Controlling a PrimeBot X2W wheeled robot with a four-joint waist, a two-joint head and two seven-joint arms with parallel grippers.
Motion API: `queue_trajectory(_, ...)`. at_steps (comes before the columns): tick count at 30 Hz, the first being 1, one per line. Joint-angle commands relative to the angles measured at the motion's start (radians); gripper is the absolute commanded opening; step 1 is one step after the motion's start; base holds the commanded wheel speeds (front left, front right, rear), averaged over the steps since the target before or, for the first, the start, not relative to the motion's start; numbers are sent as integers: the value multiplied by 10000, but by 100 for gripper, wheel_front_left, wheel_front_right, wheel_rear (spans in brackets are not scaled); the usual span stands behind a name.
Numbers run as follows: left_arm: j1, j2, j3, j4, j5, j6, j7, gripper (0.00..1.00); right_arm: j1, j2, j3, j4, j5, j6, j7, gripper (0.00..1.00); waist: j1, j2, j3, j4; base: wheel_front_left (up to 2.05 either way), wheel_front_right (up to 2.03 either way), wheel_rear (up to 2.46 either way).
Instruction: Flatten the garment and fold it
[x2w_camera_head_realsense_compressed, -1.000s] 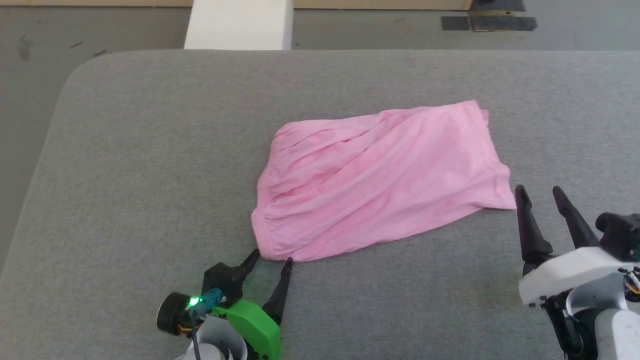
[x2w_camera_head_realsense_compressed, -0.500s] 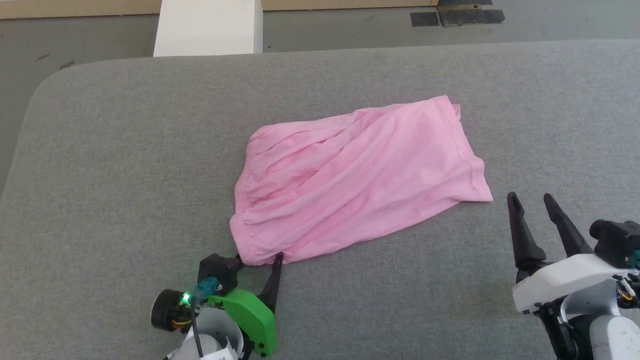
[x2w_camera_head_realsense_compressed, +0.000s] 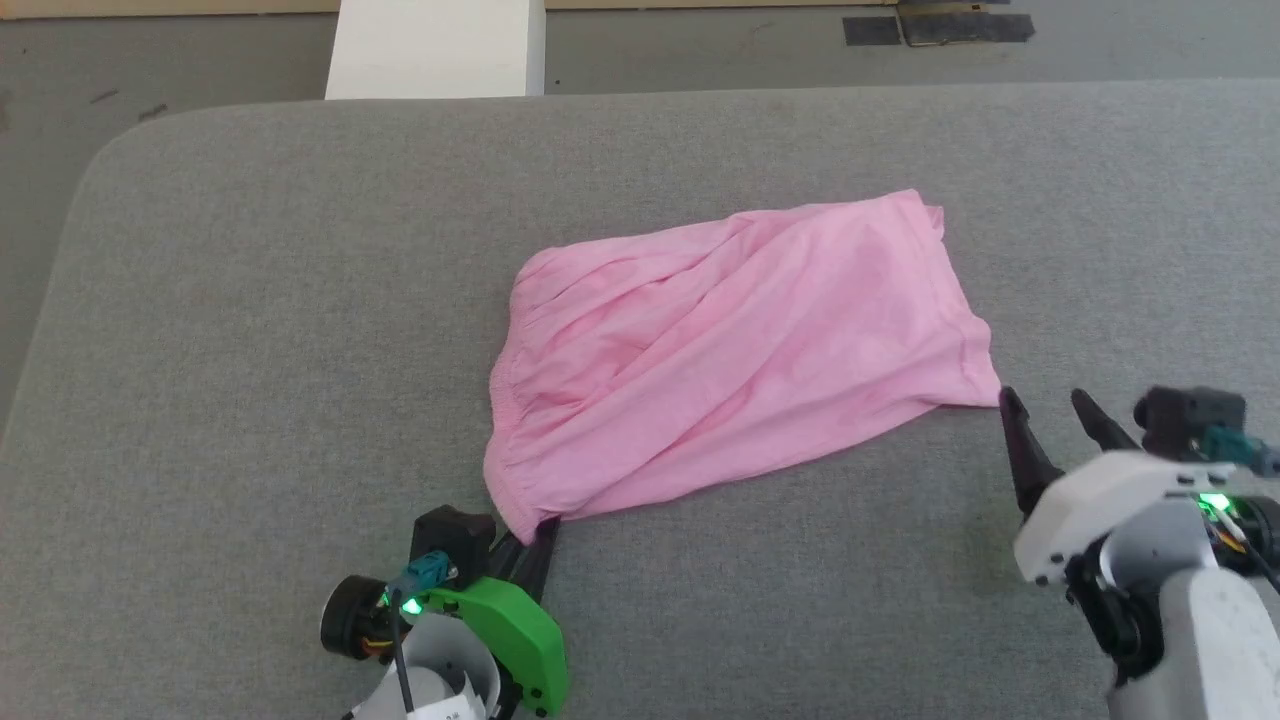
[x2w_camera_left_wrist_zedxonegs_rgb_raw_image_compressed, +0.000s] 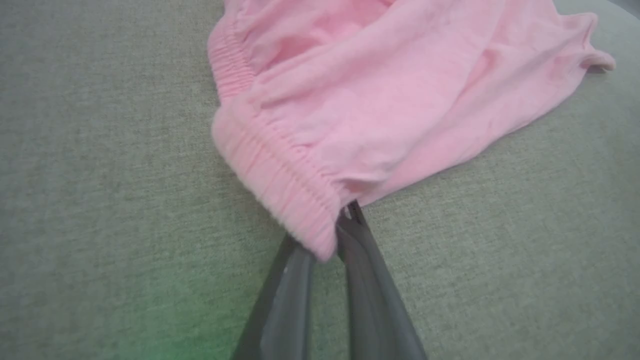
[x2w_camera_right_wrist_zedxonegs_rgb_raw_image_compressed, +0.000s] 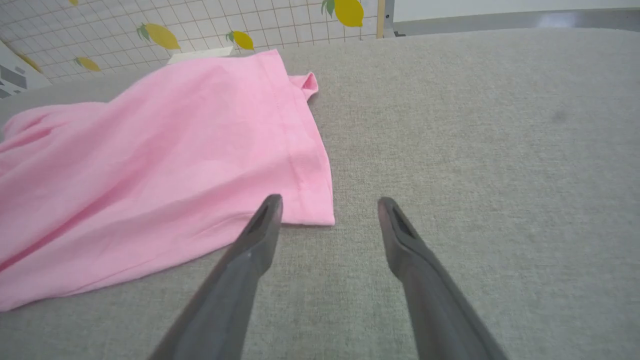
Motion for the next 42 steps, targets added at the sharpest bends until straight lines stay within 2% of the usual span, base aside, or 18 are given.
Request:
queue_trajectory(1,-115,31,-8,-22,7,-15,-5,0,-475,14,-69,351,-25,-13,214,100,0,-1,145,118,0,0,0)
queue_trajectory(6,-335,3,-102,-104,28,-39,-22,0,-1756,14,-261,2018,-478,-13,1747,100,0,-1,416,384,0,0,0)
queue_trajectory(12,-494,-63,-195,-116,6,-58,-96,0,-2693,14,-240,2941,-1128,-13,3218,100,0,-1,658,618,0,0,0)
queue_trajectory(13,-501,-66,-206,-106,1,-59,-105,0,-2726,14,-209,3012,-1264,-13,3491,92,0,-1,666,632,0,0,0)
queue_trajectory(14,-507,-69,-216,-95,-8,-59,-117,0,-2733,14,-188,3074,-1342,-13,3842,44,0,-1,672,647,0,0,0)
queue_trajectory(16,-507,-66,-229,-67,-30,-57,-132,0,-2680,14,-125,3027,-1260,-13,4328,0,0,-1,664,655,0,0,0)
queue_trajectory(21,-442,-30,-260,-84,-127,-85,-95,0,-2184,14,-36,2228,-814,-13,4493,0,0,-1,440,572,0,0,0)
queue_trajectory(25,-274,132,-190,-620,-298,-120,36,0,-1350,14,-49,854,-97,-13,4192,0,0,-1,22,443,0,0,0)
queue_trajectory(29,5,312,4,-1881,-982,-338,628,0,-422,14,-86,-1061,216,-13,4324,0,0,-1,-424,265,0,0,0)
queue_trajectory(33,79,673,174,-3683,-2104,-616,1936,0,136,-17,-151,-3153,245,-13,4977,0,0,-1,-742,96,0,0,0)
queue_trajectory(36,-266,1034,363,-5070,-3034,-725,3124,0,20,-382,-78,-4502,313,-13,5573,0,0,-1,-780,-29,0,0,0)
queue_trajectory(39,-944,1285,668,-5995,-3885,-736,4147,0,-574,-956,68,-5181,475,-13,6090,0,0,-1,-648,-163,0,0,0)
queue_trajectory(42,-2062,1439,953,-6485,-4530,-627,5138,0,-1650,-1586,203,-5265,598,-13,6508,0,0,-1,-354,-279,0,0,0)
